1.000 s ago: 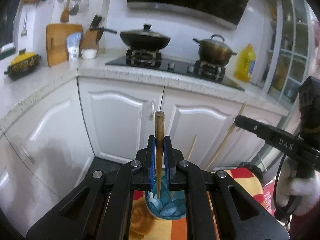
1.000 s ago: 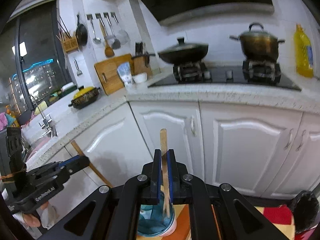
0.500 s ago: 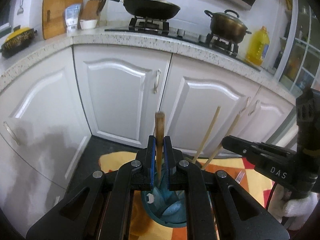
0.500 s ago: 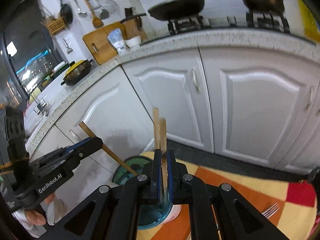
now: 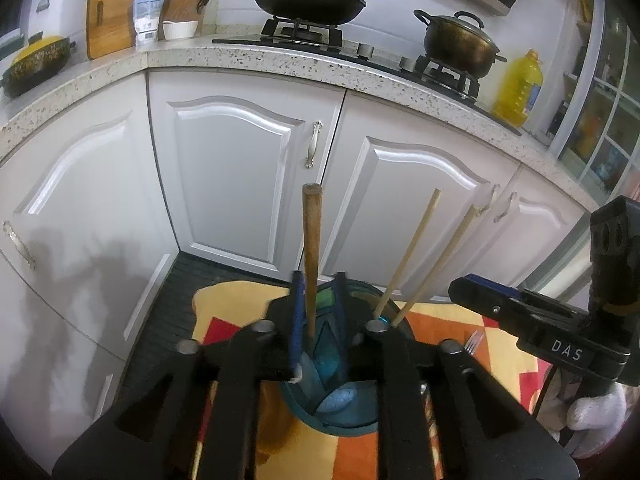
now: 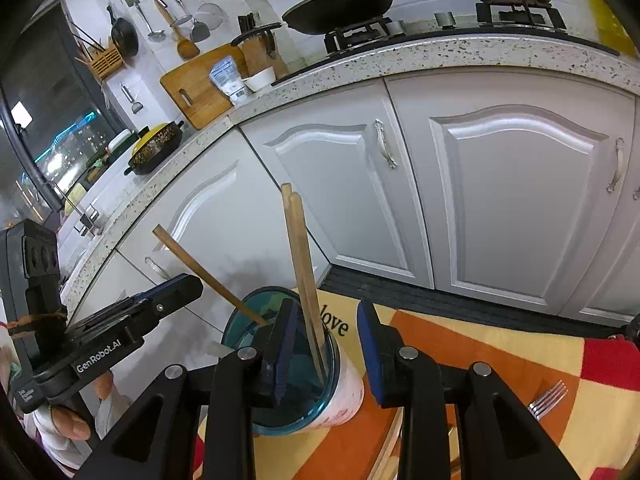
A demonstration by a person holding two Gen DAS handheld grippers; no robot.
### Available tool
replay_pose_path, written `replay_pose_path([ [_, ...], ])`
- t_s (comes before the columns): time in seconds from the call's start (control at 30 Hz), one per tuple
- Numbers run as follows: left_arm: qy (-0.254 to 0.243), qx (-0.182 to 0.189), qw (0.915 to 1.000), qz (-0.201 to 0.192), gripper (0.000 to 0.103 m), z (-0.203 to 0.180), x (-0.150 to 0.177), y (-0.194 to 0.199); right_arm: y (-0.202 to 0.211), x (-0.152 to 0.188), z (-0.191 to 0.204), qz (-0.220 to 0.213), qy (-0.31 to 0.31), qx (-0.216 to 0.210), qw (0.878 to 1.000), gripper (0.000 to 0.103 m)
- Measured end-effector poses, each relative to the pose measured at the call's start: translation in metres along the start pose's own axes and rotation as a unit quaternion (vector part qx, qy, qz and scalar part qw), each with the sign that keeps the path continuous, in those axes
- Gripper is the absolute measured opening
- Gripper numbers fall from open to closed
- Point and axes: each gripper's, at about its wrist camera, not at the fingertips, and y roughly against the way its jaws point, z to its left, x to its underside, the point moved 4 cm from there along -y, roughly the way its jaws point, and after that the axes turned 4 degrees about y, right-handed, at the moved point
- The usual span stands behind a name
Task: Organize utensils
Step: 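Insert the chopstick into the cup with the left tool while the right tool inserts its chopstick, then open both tools and withdraw them from the cup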
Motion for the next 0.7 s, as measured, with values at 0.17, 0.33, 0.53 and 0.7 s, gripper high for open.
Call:
replay_pose_path([
  [0.17, -0.01, -0.006, 0.9999, -0.007, 0.031, -0.005, 0.004, 0.01, 0.009, 0.008, 0.003, 0.0, 0.003, 0.006, 1.0, 0.031],
  [0.33, -0.015, -0.012, 0.9998, -0.009, 0.032, -0.007, 0.011, 0.021, 0.023, 0.019, 0.006, 0.0, 0.004, 0.011, 1.0, 0.035],
  [0.53, -0.031, -0.013, 0.999, -0.03, 0.043, -0.014, 0.021, 0.045, 0.044, 0.037, 0.013, -0.006, 0.009, 0.031, 0.999, 0.038],
  [0.7, -0.046, -0.013, 0.9982, -0.036, 0.044, -0.023, 0.034, 0.058, 0.058, 0.053, 0.015, -0.008, 0.01, 0.048, 0.999, 0.04],
])
